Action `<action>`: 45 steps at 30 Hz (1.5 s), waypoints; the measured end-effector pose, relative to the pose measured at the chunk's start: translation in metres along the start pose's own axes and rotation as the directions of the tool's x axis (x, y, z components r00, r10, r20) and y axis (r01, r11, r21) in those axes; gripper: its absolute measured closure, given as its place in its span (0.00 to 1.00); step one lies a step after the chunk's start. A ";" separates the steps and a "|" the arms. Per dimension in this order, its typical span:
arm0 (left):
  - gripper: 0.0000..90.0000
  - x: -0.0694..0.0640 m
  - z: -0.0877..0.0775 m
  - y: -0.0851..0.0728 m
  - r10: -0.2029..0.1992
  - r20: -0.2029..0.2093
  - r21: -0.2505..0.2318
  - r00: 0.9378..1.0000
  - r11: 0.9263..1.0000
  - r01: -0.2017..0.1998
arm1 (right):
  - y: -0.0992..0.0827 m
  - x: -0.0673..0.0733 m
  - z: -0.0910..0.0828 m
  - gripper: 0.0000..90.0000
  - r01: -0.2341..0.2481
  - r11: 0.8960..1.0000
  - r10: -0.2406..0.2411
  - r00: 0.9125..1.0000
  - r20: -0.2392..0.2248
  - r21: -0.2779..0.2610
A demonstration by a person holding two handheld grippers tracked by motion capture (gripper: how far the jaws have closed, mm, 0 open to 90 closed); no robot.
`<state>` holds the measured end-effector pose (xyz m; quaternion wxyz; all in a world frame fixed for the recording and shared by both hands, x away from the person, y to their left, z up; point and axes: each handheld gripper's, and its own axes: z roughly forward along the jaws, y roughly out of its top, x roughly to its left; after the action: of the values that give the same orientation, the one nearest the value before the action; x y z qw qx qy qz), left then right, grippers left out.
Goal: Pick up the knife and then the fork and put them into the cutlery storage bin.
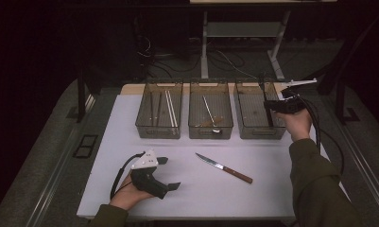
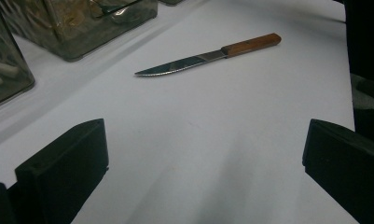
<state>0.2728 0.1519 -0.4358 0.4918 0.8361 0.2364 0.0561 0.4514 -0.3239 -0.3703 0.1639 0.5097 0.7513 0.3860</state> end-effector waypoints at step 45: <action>0.00 -0.001 0.001 0.000 -0.001 0.004 0.001 1.000 1.000 0.001 | -0.014 -0.002 0.000 0.52 -0.067 0.998 0.067 0.998 0.008 0.000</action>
<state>0.2722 0.1508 -0.4356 0.4918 0.8364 0.2358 0.0541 0.4438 -0.3284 -0.3810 0.1539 0.5363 0.7330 0.3891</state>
